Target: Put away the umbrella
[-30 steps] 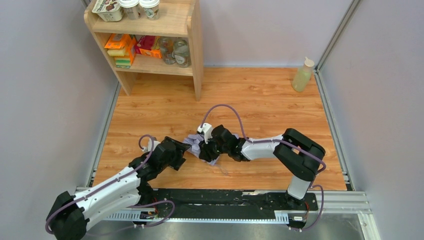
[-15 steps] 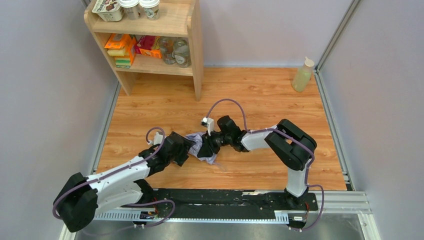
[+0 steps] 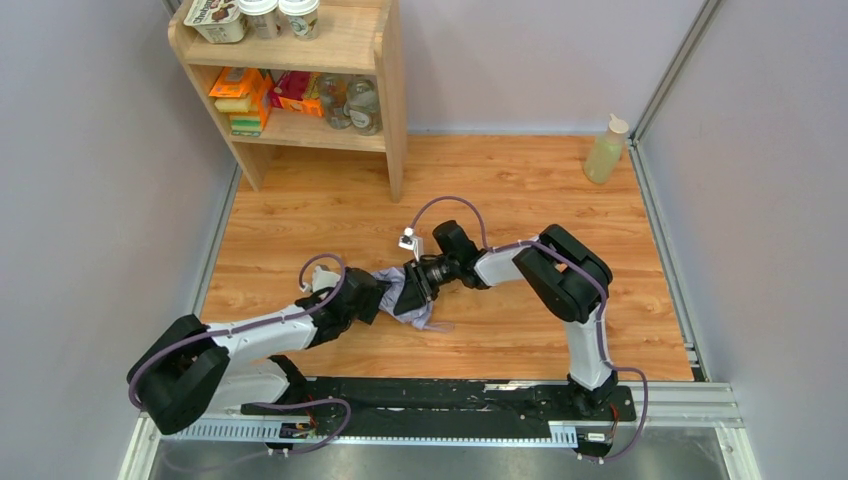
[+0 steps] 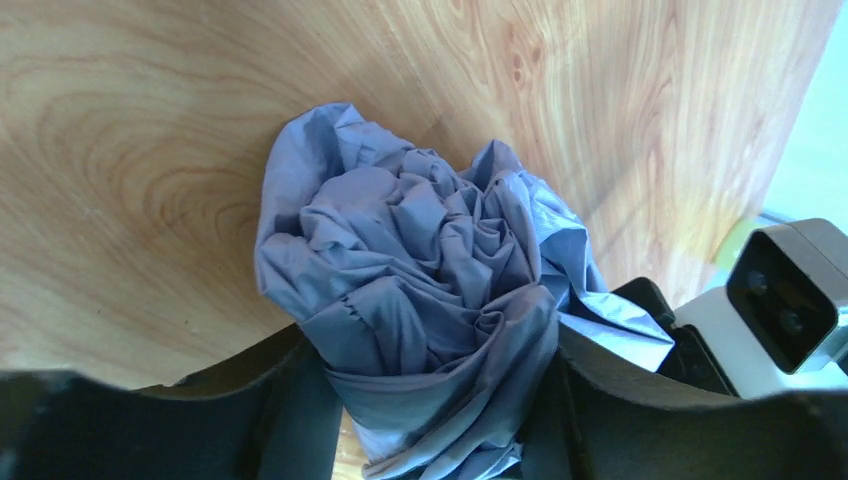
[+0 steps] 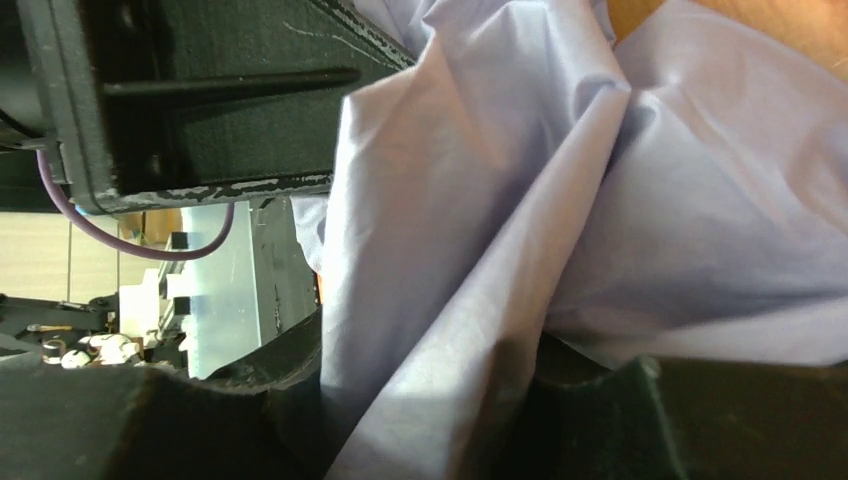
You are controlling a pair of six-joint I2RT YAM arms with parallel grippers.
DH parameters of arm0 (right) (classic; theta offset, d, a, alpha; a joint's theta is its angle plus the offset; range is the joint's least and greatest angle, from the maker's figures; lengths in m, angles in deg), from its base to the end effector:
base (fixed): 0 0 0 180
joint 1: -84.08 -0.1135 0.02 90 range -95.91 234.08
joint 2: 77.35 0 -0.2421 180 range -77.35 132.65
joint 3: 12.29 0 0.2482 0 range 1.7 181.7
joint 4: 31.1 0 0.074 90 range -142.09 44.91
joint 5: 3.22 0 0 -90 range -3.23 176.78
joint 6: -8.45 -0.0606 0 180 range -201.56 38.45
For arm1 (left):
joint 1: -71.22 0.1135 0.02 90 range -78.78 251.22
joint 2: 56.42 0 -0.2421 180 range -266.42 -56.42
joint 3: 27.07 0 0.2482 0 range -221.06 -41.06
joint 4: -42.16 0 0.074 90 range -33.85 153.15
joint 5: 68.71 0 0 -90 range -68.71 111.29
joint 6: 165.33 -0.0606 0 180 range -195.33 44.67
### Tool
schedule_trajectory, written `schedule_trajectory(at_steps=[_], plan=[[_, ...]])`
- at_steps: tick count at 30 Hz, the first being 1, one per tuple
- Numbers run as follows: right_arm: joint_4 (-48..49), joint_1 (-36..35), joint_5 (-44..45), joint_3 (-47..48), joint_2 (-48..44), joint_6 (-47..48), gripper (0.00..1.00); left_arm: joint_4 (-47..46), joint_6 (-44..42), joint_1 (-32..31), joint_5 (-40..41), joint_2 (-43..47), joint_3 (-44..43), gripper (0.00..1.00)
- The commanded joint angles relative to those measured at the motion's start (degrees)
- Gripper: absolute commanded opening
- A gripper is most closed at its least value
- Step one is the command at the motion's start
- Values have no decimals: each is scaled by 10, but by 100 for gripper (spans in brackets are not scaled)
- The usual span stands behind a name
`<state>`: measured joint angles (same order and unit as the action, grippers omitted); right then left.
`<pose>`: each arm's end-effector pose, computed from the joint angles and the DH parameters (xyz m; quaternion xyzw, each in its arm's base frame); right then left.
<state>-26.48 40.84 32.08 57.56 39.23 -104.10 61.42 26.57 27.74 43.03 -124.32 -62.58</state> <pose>0.2425 0.2959 0.0762 -0.3292 0.7651 0.5483 0.0747 0.1746 -0.1346 0.1027 -0.5067 0.7794 -0.2550 0.2660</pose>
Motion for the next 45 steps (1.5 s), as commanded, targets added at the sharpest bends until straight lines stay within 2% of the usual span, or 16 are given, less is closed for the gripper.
schedule_trajectory(at_steps=[1,2,3,4,5,7,10,13,15,16,20,26,35,37,42,45], plan=[[-134,-12,-23,-11,51,24,0,11,-5,2,13,-36,73,51],[-136,-12,-29,-9,50,24,0,6,-2,2,12,-33,81,47],[-143,-11,-26,-6,45,23,0,1,-6,2,9,-27,87,33],[-149,-12,-20,-5,39,24,0,1,-4,2,8,-17,96,27],[-159,-12,-19,0,32,26,1,0,-1,2,2,-10,99,15],[-211,-11,5,20,18,38,13,10,0,2,-6,7,102,0],[-279,-9,51,45,-19,49,47,73,2,2,-14,35,81,0],[-323,-10,143,51,-93,67,70,117,30,3,-38,49,75,0],[-334,-16,206,40,-147,88,97,155,41,2,-57,46,63,0],[-329,-20,243,30,-178,97,100,169,47,2,-66,44,47,0],[-301,-61,352,-14,-258,157,100,214,64,2,-115,9,14,0],[-231,-169,507,-57,-289,223,100,222,63,2,-144,-32,-13,0],[-167,-284,714,-49,-219,291,98,262,65,2,-151,-50,-41,0],[-174,-296,776,-33,-188,284,93,262,65,2,-163,-60,-46,0],[-160,-309,794,-28,-139,283,80,232,73,2,-184,-65,-29,0],[-163,-304,794,-29,-125,266,56,222,66,2,-181,-51,-22,0]])
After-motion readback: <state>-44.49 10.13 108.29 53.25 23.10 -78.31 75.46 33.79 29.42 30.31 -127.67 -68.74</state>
